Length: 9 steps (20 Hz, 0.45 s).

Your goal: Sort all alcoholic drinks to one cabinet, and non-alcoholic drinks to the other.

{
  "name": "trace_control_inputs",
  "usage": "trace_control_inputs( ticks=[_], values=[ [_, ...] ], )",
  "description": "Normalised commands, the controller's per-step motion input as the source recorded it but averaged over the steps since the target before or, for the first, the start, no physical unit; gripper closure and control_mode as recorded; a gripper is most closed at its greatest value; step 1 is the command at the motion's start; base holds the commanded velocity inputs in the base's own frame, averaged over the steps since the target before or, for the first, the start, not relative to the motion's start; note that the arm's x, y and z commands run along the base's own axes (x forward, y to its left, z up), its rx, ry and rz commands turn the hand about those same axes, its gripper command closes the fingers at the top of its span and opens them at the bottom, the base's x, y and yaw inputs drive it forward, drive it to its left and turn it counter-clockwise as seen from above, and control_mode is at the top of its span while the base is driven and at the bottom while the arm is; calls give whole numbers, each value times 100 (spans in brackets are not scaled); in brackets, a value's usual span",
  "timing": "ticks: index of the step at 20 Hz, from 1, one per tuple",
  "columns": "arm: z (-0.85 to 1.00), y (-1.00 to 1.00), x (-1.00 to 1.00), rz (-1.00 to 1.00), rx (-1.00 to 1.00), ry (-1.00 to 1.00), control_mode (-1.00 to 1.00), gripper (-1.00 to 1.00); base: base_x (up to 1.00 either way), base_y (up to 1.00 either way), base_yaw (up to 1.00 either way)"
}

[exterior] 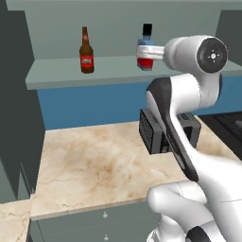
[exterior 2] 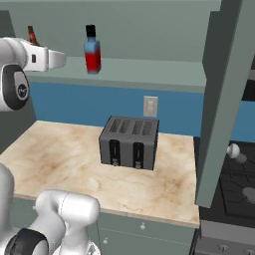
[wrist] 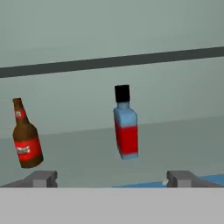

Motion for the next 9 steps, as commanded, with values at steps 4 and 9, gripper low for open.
trace_control_inputs(
  ticks=[4, 9],
  values=[
    [-6, 0, -100, 5, 3, 11, -100, -100, 0, 0, 0],
    [-33, 0, -97, 2, 1, 15, -100, -100, 0, 0, 0]
  ],
)
